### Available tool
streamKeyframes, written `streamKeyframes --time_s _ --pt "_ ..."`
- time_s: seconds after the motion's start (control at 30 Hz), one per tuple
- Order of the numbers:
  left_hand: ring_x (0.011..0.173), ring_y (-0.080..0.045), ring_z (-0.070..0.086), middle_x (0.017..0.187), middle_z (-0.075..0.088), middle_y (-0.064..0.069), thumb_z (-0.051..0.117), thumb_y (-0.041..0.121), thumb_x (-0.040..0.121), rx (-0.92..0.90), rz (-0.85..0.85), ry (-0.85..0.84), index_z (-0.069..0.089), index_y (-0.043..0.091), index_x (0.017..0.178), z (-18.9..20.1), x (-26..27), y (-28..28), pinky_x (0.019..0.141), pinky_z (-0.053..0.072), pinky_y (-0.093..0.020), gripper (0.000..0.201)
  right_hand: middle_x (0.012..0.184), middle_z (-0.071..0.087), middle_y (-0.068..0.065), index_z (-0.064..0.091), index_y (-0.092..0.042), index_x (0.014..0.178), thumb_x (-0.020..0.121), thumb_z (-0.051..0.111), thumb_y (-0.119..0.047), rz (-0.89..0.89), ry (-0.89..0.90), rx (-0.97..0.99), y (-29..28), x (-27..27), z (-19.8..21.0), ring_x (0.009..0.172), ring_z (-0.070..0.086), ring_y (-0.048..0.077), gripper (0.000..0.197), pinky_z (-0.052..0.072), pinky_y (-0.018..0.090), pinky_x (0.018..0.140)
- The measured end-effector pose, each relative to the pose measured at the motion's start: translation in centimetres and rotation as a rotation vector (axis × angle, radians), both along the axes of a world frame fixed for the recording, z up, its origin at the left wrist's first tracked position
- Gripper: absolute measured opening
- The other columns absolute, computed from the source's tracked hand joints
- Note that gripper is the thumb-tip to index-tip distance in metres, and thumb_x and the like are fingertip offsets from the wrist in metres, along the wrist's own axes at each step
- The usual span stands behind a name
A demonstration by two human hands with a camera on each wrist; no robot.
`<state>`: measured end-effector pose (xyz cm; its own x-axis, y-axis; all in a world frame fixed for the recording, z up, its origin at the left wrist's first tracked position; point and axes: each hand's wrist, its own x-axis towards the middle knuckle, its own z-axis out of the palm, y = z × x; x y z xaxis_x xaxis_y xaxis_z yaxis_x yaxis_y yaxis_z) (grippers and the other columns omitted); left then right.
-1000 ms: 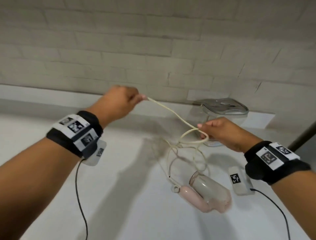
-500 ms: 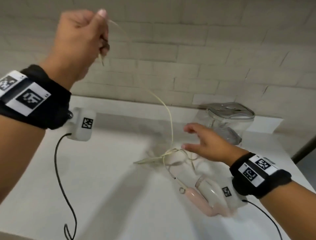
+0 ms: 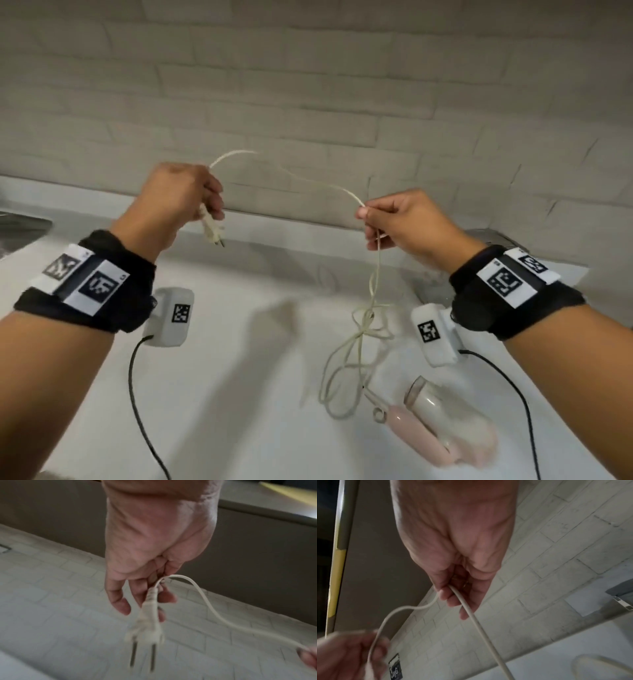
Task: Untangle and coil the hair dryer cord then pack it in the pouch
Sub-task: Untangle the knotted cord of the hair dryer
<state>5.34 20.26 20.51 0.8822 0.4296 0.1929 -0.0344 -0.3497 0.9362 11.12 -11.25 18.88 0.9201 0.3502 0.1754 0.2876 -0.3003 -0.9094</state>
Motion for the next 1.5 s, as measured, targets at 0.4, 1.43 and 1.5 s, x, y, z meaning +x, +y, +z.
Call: streamKeyframes --time_s 0.4,1.43,1.5 --pt "0.104 -0.025 0.065 0.116 0.068 -0.007 0.075 0.038 0.081 0.863 -0.453 -0.078 0.055 0.011 0.127 1.6 -0.5 -12.4 0.083 0.052 -0.031 0.057 0.079 0.071 0.023 0.077 -0.001 0.09 0.095 0.067 -0.011 0.215 -0.124 -0.034 3.1 -2.0 2.3 0.073 0.065 0.024 0.016 0.06 0.047 0.081" --pt "0.051 -0.002 0.03 0.071 0.032 0.008 0.037 0.026 0.076 0.2 -0.018 -0.352 0.036 0.027 0.073 14.5 0.4 -2.6 0.052 0.027 -0.016 0.003 0.124 0.062 0.007 0.056 -0.015 0.121 0.099 0.045 -0.028 0.213 -0.051 -1.382 -2.9 -4.0 -20.4 0.121 0.05 0.03 0.028 0.03 0.046 0.1" --pt "0.049 -0.003 0.032 0.067 0.037 0.009 0.044 0.02 0.09 0.2 -0.029 -0.399 0.043 0.026 0.074 14.0 0.6 -3.4 0.05 0.028 -0.018 0.018 0.139 0.051 0.008 0.041 -0.014 0.14 0.093 0.052 -0.029 0.225 0.048 -1.287 -3.1 -3.4 -18.0 0.131 0.041 0.032 0.051 0.03 0.048 0.105"
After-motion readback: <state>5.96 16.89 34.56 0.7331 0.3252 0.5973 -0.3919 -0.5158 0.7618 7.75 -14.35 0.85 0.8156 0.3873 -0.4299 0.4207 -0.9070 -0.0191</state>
